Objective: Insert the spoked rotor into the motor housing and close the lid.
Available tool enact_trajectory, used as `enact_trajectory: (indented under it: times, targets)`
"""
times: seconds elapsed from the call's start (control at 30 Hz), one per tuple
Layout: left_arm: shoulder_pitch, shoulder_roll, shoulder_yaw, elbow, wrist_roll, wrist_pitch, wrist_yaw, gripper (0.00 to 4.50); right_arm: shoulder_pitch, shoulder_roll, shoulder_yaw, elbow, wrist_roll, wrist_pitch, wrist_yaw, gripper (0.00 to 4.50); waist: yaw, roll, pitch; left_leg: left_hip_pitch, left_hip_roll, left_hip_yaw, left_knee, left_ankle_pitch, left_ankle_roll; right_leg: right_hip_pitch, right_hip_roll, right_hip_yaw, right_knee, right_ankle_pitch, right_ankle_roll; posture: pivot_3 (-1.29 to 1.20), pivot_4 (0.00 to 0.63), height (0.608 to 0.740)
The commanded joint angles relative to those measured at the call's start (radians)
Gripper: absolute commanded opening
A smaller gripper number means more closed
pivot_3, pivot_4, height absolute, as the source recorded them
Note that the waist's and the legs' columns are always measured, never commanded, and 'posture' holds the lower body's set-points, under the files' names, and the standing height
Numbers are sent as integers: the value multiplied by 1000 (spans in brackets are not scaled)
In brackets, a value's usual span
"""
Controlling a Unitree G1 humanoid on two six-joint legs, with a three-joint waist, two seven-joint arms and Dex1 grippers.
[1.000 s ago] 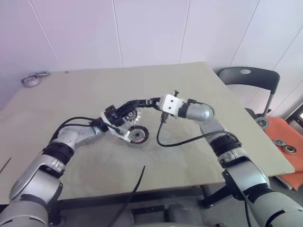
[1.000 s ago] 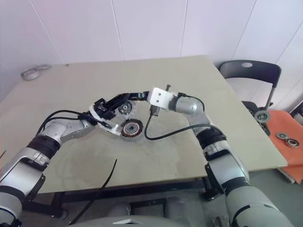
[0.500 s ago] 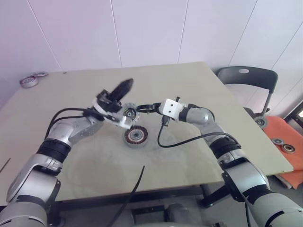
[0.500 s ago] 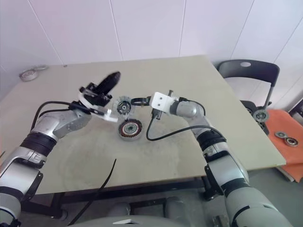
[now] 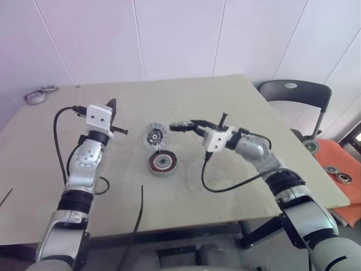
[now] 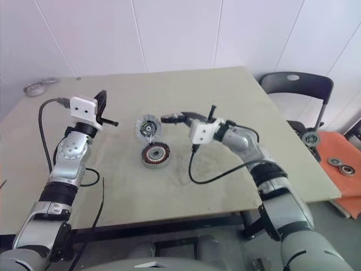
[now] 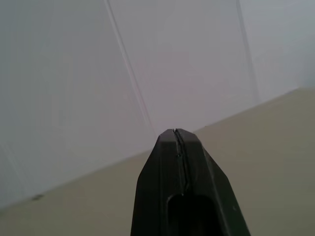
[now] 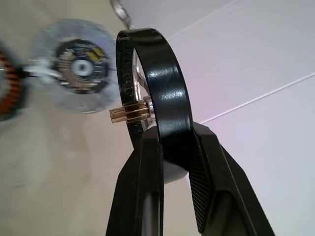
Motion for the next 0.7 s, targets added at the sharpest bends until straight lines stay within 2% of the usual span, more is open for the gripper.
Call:
enact_trajectory:
  times: [0.03,0.13,0.27,0.43,0.7]
  targets:
    - [89,30,15,-263,-231,268,-177,0,32,1,-7,-107,58,-44,25,391,-14,0,0,0,0,0,0,0,0,0,0,0,0,0,0,0,0,740]
    - [177,99,54,-455,-441,536,-264,0,59,16,-8,-146,66,-55,28,391,-29,0,0,0,0,0,2,0,0,0,0,0,2,0,0,0,0,740]
    - [223,198,140,-547,-613,744,-332,0,65,48,-10,-173,56,-59,-1,391,-42,-1,0,2,1,-1,6,0,0,1,2,0,6,0,0,0,0,740]
    - [225,244,237,-561,-718,873,-345,0,94,89,6,-215,59,-44,3,391,-43,-2,1,3,1,-1,15,0,0,6,3,1,8,-5,-1,0,0,740]
    - [195,250,284,-550,-722,934,-352,0,77,166,47,-159,-2,-18,-27,391,-43,-3,1,10,1,-1,12,0,0,13,3,2,4,-5,-1,0,0,740]
